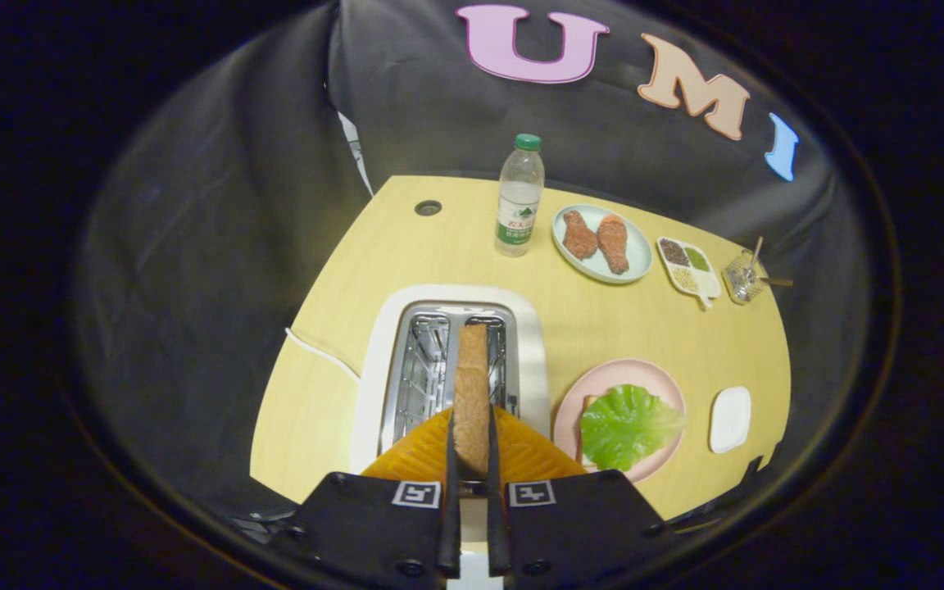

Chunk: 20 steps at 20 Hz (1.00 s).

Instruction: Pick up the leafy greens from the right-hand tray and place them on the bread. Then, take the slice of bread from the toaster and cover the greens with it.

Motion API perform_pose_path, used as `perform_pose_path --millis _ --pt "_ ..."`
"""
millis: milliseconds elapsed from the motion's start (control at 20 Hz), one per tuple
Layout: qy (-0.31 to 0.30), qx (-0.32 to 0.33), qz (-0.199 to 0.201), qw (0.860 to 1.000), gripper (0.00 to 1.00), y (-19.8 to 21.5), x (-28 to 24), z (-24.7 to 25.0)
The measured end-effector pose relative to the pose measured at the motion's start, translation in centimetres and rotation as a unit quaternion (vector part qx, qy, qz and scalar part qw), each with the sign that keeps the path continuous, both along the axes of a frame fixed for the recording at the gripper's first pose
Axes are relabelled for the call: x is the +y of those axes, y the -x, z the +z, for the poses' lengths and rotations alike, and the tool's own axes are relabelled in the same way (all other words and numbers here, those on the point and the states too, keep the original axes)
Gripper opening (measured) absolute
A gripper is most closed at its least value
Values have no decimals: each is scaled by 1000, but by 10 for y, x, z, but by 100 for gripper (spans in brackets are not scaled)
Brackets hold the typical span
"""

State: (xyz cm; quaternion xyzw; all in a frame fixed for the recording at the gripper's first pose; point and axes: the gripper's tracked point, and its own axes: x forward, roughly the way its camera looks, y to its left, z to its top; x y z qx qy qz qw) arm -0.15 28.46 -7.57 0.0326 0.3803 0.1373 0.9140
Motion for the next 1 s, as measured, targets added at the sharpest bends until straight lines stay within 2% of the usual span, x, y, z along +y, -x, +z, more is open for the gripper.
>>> perform_pose_path --millis 200,550,800,1000 --pt "-22 -3 17 1000 16 5 -6 24" --pt "-65 -22 15 998 16 9 -41 76" --pt "-86 -30 2 996 16 5 -76 99" --pt "-77 -25 -21 996 16 -8 -116 91"
